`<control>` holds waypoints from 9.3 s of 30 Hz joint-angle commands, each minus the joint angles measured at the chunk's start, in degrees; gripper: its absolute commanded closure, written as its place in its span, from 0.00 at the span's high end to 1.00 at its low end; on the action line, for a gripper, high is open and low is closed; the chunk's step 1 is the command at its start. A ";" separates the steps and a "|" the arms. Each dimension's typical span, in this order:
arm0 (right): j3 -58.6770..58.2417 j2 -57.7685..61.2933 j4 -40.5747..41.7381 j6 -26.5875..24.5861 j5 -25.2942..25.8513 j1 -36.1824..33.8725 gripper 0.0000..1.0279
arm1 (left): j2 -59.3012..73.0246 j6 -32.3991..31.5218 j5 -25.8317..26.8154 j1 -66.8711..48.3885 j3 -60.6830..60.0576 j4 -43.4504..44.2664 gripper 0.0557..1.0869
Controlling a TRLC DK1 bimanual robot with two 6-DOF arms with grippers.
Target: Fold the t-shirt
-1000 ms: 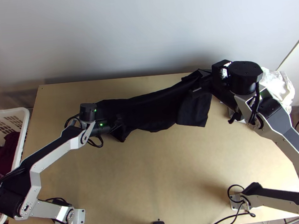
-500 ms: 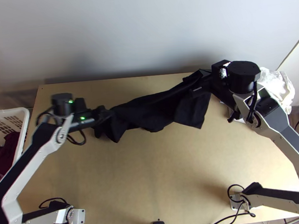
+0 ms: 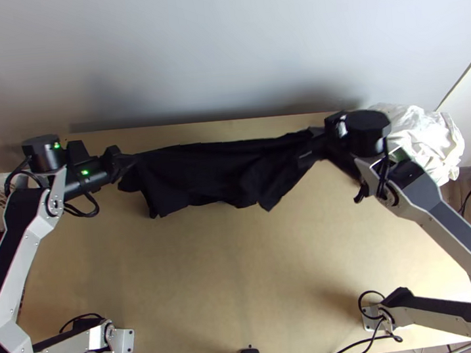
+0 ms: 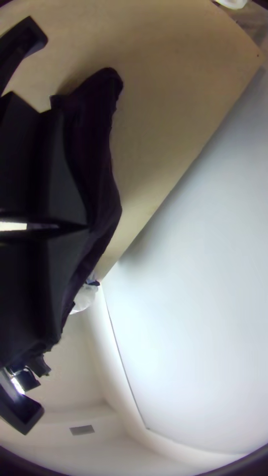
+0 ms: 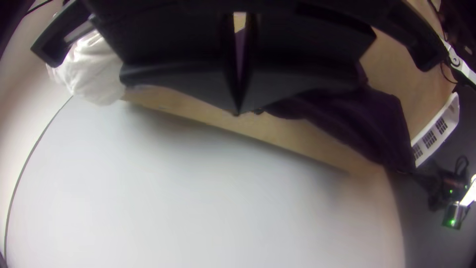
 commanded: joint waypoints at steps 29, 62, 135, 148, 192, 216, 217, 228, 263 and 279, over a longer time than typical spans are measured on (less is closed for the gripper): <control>-9.82 -0.81 -23.17 14.01 -19.80 10.30 0.96 | 9.63 0.89 -0.47 11.75 -13.99 15.53 0.04; -20.80 15.19 4.43 12.26 -19.62 17.68 0.95 | 6.47 -2.45 -2.84 8.32 -10.65 13.07 0.04; 4.95 22.75 -7.35 18.32 -24.28 6.26 0.96 | 7.17 5.28 0.24 11.66 -17.94 13.51 0.04; 13.21 35.58 -2.16 18.23 -18.74 6.34 0.95 | 4.18 4.93 0.15 12.10 -19.44 13.51 0.03; 14.09 29.51 -5.50 9.88 -6.35 10.39 0.03 | -2.94 6.07 1.20 15.61 -23.48 13.16 0.03; 21.82 -4.68 -24.31 13.31 -14.17 1.77 0.03 | -29.48 8.80 2.87 14.12 -7.13 4.63 0.03; 22.00 -5.73 -24.75 13.40 -14.87 1.42 0.03 | -30.62 8.62 2.87 13.86 -6.34 4.11 0.03; 29.03 -12.85 -31.34 15.77 -23.84 -6.49 0.03 | -43.81 7.13 2.70 10.69 -6.25 2.26 0.03; 30.88 -14.34 -36.88 15.95 -33.16 -21.61 0.03 | -57.43 6.16 2.08 17.81 -23.48 10.43 0.03; -2.87 4.20 -1.99 14.72 -28.50 -21.17 0.03 | -31.77 11.00 -1.26 21.41 -41.94 42.95 0.03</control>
